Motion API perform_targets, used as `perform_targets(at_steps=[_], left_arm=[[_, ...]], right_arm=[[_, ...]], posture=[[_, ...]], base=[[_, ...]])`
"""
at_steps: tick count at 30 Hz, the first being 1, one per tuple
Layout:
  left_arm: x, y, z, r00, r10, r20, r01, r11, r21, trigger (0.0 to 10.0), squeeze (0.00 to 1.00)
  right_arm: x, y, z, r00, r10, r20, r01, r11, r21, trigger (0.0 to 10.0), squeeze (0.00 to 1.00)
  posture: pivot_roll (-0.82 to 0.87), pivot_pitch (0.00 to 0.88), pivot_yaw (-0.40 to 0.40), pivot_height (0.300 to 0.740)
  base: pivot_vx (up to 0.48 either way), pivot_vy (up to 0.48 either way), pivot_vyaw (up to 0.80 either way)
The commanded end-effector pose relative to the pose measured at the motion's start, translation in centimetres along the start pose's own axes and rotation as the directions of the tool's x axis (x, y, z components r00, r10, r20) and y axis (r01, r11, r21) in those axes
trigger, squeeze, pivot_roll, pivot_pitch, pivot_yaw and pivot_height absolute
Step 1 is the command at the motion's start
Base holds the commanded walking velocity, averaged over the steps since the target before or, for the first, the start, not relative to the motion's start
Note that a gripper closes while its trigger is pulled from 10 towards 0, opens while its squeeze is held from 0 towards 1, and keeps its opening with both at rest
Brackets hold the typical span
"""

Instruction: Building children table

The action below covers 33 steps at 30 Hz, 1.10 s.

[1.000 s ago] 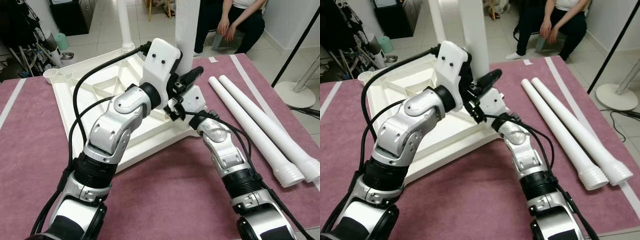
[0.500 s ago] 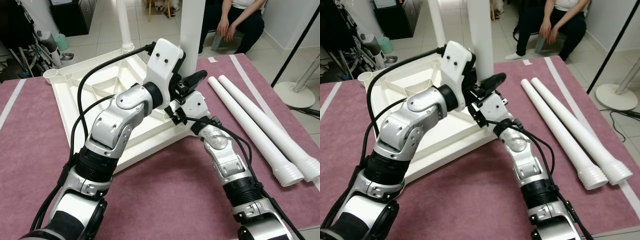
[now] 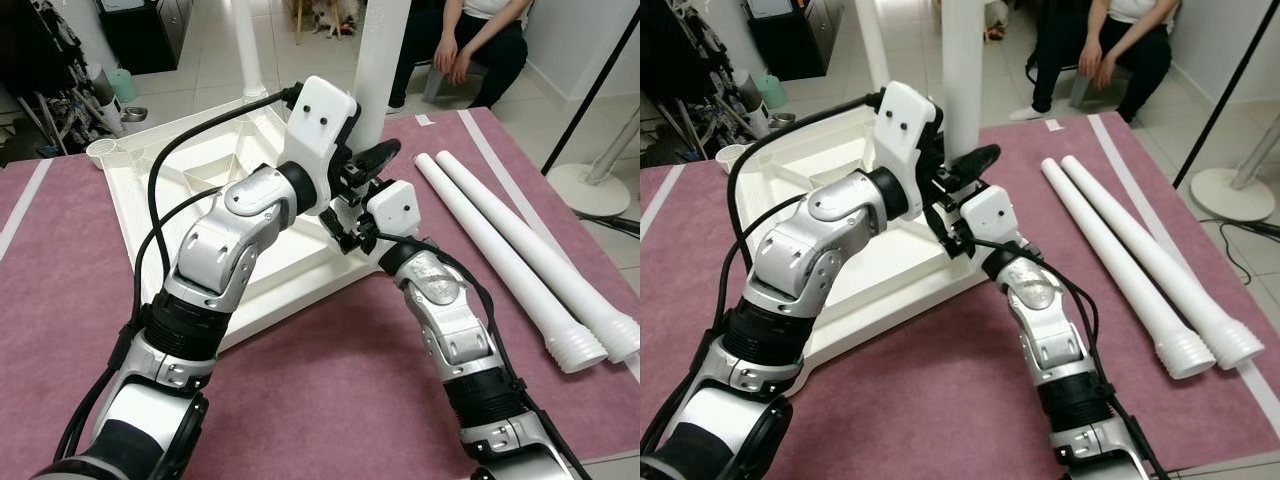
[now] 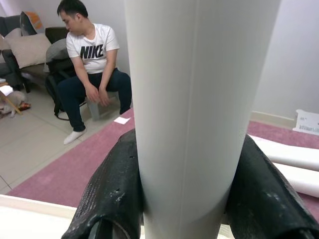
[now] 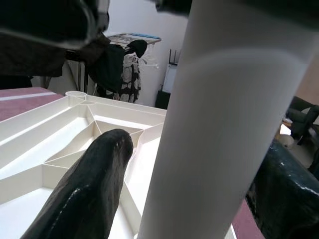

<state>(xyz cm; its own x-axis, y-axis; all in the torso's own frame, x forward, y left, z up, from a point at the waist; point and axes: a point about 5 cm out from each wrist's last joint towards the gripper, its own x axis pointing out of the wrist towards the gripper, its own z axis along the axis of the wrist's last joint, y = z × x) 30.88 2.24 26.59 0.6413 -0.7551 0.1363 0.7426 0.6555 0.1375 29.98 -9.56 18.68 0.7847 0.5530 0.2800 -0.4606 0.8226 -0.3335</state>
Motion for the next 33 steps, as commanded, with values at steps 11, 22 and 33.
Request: perform_targets(at_steps=[11,22,33], left_arm=[[0.0,0.3,0.3,1.0,0.012,0.011,-0.012,1.0,-0.017,0.0,0.0],[-0.1,0.2,0.7,1.0,-0.004,0.027,0.005,1.0,-0.031,0.0,0.0],[-0.3,-0.5,0.2,0.999,-0.05,0.005,0.05,0.998,0.037,10.0,0.4]], right_arm=[[0.3,0.3,0.4,1.0,-0.002,0.006,0.002,0.999,0.037,10.0,0.0],[0.7,-0.4,0.1,1.0,-0.004,-0.027,0.006,0.996,0.094,0.0,0.0],[0.8,-1.0,0.4,0.999,-0.023,-0.025,0.026,0.991,0.132,0.0,0.0]], posture=[[-0.06,0.0,0.121,0.74],[-0.05,0.0,0.118,0.74],[-0.06,0.0,0.118,0.74]], base=[[0.0,0.0,0.0],[0.0,0.0,0.0],[0.0,0.0,0.0]])
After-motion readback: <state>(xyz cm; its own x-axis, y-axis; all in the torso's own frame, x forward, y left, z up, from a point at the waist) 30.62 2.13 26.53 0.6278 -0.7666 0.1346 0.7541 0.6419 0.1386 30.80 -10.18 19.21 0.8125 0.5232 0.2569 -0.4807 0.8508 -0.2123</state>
